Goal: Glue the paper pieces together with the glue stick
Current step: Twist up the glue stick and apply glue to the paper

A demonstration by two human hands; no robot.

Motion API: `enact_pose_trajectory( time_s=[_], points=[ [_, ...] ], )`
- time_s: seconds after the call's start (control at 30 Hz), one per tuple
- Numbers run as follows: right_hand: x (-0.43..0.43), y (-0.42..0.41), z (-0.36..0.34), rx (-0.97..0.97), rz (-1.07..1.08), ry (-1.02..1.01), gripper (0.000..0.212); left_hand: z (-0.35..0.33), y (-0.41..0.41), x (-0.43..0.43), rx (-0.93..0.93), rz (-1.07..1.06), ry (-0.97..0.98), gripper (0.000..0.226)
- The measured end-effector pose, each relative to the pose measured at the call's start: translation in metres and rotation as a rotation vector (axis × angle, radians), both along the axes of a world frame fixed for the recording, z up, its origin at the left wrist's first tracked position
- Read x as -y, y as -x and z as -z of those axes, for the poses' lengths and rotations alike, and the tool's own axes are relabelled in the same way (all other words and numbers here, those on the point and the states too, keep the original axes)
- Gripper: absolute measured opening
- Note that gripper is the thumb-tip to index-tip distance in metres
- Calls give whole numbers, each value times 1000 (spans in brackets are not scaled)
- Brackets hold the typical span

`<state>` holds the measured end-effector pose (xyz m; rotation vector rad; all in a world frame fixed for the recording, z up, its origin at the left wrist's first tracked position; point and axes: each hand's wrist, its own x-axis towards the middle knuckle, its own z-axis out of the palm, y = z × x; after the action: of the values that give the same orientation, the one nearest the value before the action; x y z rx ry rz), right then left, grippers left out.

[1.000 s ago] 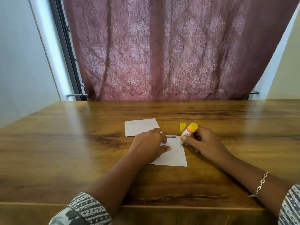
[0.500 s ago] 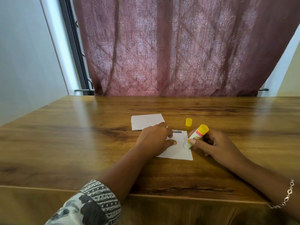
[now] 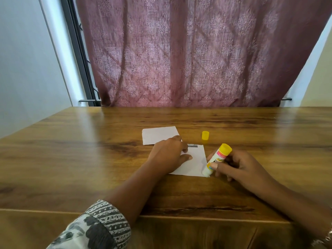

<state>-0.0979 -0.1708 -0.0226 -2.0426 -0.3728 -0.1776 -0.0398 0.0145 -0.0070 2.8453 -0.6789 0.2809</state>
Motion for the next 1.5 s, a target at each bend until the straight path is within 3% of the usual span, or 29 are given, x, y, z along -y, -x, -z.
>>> enact_pose_trajectory(
  time_s=[0.17, 0.43, 0.57, 0.7, 0.87, 1.5],
  points=[
    [3, -1, -6, -48, -101, -313, 21, 0, -1, 1, 8, -8, -11, 35],
    [19, 2, -18, -152, -139, -574, 48, 1, -1, 0, 14, 9, 8, 35],
    [34, 0, -16, -94, -58, -566, 69, 1, 0, 0, 14, 11, 2, 35],
    [56, -9, -14, -11, 127, -451, 36, 2, -3, 0, 15, 12, -6, 36],
    [75, -21, -16, -37, 203, -486, 39, 2, -4, -1, 16, 12, -18, 36],
    [83, -26, -3, -101, 167, -383, 46, 6, -5, -2, 27, 10, -13, 37]
  ],
)
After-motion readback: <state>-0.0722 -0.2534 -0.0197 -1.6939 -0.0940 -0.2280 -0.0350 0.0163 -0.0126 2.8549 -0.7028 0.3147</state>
